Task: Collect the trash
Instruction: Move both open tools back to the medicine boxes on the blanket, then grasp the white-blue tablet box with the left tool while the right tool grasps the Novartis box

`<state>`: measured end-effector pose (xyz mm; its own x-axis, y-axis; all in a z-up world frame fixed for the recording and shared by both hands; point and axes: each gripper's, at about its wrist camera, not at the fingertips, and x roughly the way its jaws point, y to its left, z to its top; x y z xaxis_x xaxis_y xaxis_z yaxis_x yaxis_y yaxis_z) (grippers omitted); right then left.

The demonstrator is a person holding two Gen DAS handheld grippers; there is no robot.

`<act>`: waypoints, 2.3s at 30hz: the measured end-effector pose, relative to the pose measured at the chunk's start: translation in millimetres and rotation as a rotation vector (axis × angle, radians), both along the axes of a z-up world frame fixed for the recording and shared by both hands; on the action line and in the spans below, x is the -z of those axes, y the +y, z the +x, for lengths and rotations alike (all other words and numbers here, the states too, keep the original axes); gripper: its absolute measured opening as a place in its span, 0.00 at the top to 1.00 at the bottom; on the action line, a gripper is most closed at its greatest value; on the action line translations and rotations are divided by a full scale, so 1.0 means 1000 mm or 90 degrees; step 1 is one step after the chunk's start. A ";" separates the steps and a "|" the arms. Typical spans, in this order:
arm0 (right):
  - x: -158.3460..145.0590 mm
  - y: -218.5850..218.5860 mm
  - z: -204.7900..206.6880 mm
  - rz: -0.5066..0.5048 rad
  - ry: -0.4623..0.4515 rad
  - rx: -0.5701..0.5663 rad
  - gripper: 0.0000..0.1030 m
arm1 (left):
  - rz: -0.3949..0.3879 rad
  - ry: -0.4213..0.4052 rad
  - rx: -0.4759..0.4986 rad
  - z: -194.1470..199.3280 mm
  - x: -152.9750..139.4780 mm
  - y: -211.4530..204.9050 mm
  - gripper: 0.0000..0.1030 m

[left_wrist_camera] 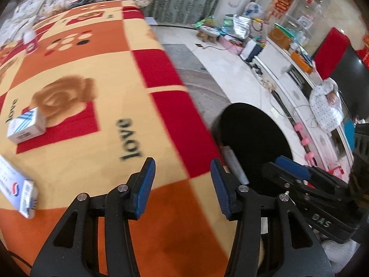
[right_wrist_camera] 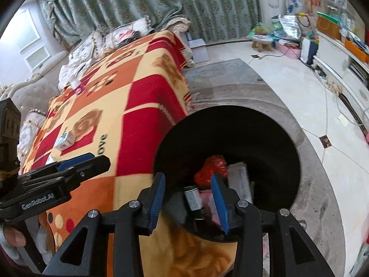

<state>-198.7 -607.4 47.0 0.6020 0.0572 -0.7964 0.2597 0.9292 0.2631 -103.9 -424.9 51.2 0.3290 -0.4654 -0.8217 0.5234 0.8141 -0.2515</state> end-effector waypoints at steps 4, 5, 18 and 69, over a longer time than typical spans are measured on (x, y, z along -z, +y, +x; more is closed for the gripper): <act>-0.004 0.025 0.010 -0.004 -0.003 -0.034 0.61 | 0.016 0.001 -0.042 0.016 0.007 0.034 0.53; -0.005 0.030 0.012 -0.005 -0.003 -0.042 0.61 | 0.020 0.004 -0.052 0.021 0.009 0.042 0.53; -0.002 0.112 0.065 0.013 0.009 -0.162 0.55 | 0.075 0.029 -0.208 0.043 0.022 0.197 0.53; 0.027 0.315 0.199 -0.106 0.038 -0.489 0.50 | 0.074 0.021 -0.264 0.074 0.025 0.289 0.56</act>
